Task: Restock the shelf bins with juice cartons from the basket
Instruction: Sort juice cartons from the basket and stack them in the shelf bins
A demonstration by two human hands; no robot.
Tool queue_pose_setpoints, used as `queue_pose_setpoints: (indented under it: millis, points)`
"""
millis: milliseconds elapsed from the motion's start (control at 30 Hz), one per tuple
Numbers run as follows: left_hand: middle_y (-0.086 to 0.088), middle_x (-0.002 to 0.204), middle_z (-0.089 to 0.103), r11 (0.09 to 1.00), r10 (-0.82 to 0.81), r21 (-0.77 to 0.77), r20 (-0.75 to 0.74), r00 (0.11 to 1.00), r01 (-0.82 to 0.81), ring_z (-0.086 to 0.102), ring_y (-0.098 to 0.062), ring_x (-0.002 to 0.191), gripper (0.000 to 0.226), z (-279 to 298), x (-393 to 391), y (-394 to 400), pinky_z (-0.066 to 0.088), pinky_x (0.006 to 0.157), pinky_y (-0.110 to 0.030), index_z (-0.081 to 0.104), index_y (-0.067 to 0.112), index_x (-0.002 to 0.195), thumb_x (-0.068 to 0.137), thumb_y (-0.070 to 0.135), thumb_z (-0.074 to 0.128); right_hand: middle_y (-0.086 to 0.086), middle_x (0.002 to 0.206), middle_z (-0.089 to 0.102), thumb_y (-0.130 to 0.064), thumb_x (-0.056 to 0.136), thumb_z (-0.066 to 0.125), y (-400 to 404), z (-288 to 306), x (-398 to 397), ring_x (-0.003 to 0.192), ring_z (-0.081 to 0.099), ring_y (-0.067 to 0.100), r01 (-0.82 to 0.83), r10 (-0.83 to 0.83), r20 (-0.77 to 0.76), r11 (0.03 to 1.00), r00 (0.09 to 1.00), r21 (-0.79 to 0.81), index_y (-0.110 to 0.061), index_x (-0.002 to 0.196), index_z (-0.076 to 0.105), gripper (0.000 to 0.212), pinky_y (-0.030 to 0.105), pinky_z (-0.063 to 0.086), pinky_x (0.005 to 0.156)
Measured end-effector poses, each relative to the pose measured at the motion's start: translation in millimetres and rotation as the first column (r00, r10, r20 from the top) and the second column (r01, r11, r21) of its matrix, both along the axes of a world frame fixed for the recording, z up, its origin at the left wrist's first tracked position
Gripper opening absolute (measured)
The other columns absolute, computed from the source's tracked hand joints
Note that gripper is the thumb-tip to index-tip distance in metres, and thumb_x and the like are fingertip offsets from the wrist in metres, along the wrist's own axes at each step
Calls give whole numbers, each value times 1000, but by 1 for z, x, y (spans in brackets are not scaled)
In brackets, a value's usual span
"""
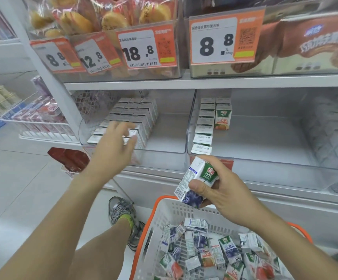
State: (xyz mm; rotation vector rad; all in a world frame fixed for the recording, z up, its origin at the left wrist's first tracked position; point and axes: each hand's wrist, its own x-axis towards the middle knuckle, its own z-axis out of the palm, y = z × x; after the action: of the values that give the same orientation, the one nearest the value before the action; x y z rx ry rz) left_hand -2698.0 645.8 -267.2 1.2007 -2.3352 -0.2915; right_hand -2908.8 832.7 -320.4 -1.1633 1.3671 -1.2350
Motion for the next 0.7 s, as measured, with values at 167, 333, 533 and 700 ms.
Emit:
queue_pose_setpoints:
  millis: [167, 333, 533, 700]
  points:
    - [12, 117, 63, 659, -415, 594, -223, 882, 461, 62, -4, 104, 51, -3, -59, 109, 52, 87, -22, 53, 33, 128, 84, 53, 67, -5, 91, 74, -58, 59, 80, 17, 9, -21, 77, 73, 20, 166, -169, -88, 985, 982, -43, -41, 112, 59, 59, 48, 62, 67]
    - [8, 108, 71, 671, -372, 531, -362, 855, 517, 69, -13, 97, 54, -21, -109, 139, 56, 86, -44, 55, 32, 123, 76, 28, 81, -4, 96, 72, -59, 80, 59, 50, 16, -56, 73, 74, 23, 289, -291, -23, 955, 956, -60, -38, 119, 48, 45, 52, 61, 70]
    - [15, 102, 70, 695, -439, 380, -447, 779, 610, 69, -11, 89, 53, -16, -173, 162, 56, 80, -35, 56, 39, 121, 81, 14, 78, 6, 107, 69, -28, 90, 58, 97, 41, -116, 76, 72, 30, 301, -300, 27, 941, 954, -157, -7, 119, 46, 38, 43, 61, 64]
    - [12, 133, 44, 766, -528, 181, -372, 764, 617, 49, 2, 117, 77, -12, -235, 175, 42, 97, -16, 35, 32, 147, 82, 37, 76, 24, 120, 62, -28, 88, 62, 140, 60, -178, 87, 72, 34, 551, -528, 157, 787, 834, -279, -10, 121, 51, 40, 43, 60, 78]
